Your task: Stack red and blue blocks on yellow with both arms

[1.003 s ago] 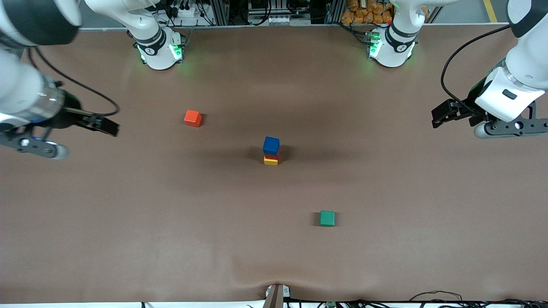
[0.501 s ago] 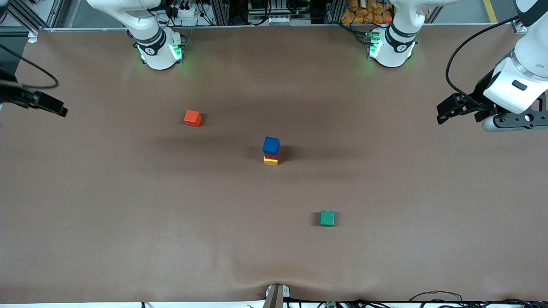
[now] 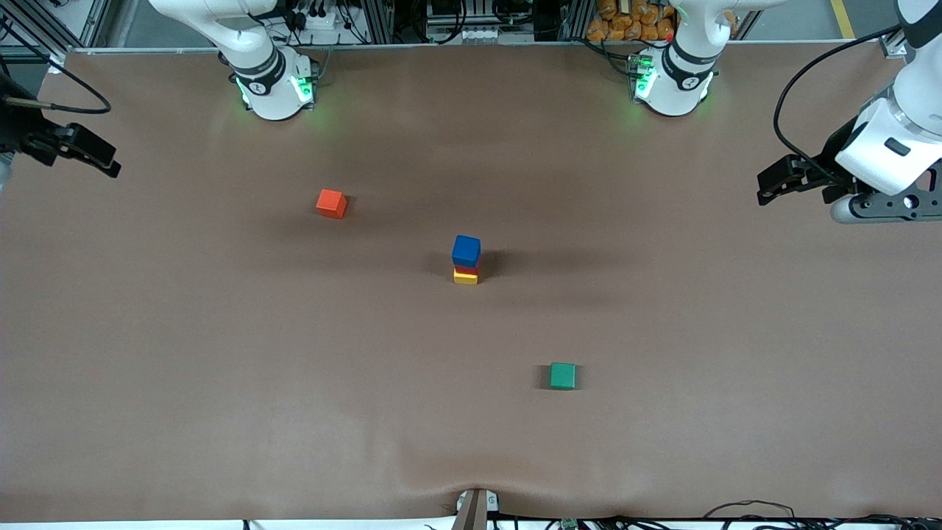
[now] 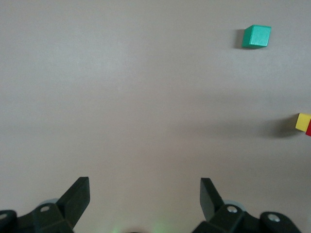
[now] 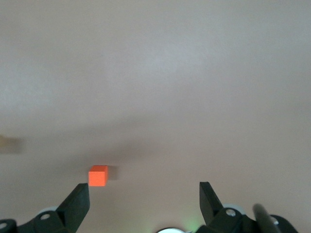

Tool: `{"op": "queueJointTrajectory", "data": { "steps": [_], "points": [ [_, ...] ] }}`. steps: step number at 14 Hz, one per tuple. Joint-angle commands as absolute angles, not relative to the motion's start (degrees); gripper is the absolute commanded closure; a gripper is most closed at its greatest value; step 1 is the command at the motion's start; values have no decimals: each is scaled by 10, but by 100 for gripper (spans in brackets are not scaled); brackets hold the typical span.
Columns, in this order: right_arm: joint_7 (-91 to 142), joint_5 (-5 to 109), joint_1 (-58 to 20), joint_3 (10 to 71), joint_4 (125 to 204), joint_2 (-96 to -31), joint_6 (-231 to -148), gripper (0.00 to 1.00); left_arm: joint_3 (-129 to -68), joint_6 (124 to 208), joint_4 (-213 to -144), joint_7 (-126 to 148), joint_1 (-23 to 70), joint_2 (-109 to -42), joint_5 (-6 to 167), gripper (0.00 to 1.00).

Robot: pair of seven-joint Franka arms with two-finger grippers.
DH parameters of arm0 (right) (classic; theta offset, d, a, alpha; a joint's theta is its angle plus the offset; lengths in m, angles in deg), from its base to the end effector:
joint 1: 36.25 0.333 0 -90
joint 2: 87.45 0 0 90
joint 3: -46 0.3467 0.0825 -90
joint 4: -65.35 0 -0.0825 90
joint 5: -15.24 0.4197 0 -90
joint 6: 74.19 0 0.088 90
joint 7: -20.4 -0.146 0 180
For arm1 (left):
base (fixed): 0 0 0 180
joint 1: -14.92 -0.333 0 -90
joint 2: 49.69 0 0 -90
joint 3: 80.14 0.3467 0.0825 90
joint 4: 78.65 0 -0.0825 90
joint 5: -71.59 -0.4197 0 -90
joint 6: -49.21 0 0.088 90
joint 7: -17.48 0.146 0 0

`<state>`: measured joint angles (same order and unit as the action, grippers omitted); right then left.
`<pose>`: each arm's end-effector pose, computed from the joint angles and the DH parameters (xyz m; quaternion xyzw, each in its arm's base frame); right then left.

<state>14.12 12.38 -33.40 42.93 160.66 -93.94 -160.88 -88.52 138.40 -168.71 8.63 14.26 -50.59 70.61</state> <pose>0.5432 -0.0112 0.6288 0.9979 -0.0574 -0.0175 0.0229 0.5874 -0.0764 0.6053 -0.9998 -0.0098 0.0141 0.0095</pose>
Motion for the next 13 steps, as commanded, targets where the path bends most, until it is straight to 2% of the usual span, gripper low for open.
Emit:
{"op": "queueJointTrajectory", "data": {
  "steps": [1, 7, 13],
  "points": [
    [232, 120, -365, 434, 1620, -952, -1622, 0, -887, 1368, -1687, 107, 140, -487, 699, 0],
    [235, 116, -370, 435, 1538, -912, -1608, 0, -884, 1360, -1684, 115, 138, -471, 701, 0],
    [230, 124, -366, 435, 1538, -912, -1599, 0, -885, 1359, -1662, 118, 131, -472, 703, 0]
  ]
}}
